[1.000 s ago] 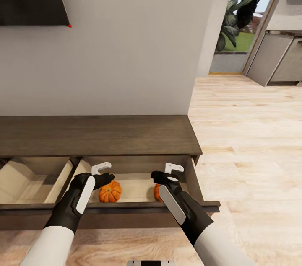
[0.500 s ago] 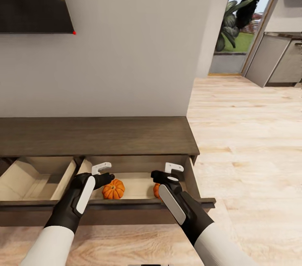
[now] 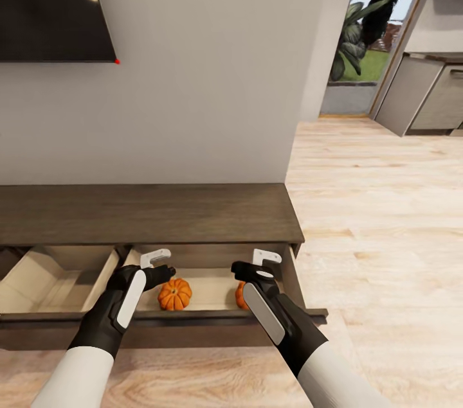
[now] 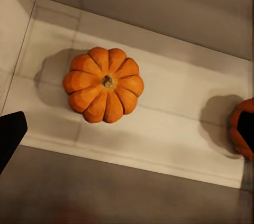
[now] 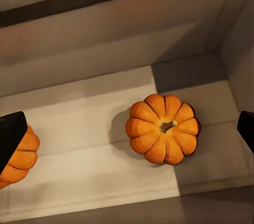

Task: Place each of the two pumpkins and all three candles from the living room inside a cabinet in the living room (use any cabinet), then make sure every cabinet is closed, and position the cauldron so it is next to a table in the living room.

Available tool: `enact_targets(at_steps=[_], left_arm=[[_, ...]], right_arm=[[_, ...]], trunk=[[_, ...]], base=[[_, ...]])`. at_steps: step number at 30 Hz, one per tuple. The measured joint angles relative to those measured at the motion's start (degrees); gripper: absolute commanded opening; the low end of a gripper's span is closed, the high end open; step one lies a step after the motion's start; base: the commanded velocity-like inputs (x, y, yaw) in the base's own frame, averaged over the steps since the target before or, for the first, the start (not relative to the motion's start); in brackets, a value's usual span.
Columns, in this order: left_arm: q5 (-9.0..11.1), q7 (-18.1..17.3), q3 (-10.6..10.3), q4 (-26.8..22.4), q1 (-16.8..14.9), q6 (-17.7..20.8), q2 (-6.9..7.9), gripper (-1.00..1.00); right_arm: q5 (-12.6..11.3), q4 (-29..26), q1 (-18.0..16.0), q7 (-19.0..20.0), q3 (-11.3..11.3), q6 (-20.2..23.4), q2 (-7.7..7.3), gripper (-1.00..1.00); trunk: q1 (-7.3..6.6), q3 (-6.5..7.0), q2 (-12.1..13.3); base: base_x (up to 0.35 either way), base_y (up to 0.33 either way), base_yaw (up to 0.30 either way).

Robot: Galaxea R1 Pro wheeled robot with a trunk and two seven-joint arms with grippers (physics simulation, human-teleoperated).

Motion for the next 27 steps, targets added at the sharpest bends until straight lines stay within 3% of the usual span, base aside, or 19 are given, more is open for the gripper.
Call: enact_targets(at_steps=[27], left_arm=[[0.08,-0.01,0.0,0.0,-0.01,0.0,0.0,1.0]], right_arm=[[0.1,0.0,0.0,1.85,-0.07,0.02,0.0,1.0]], trunk=[[-5.92,4.85,10.83]], base=[[-0.012,0.0,0.0]])
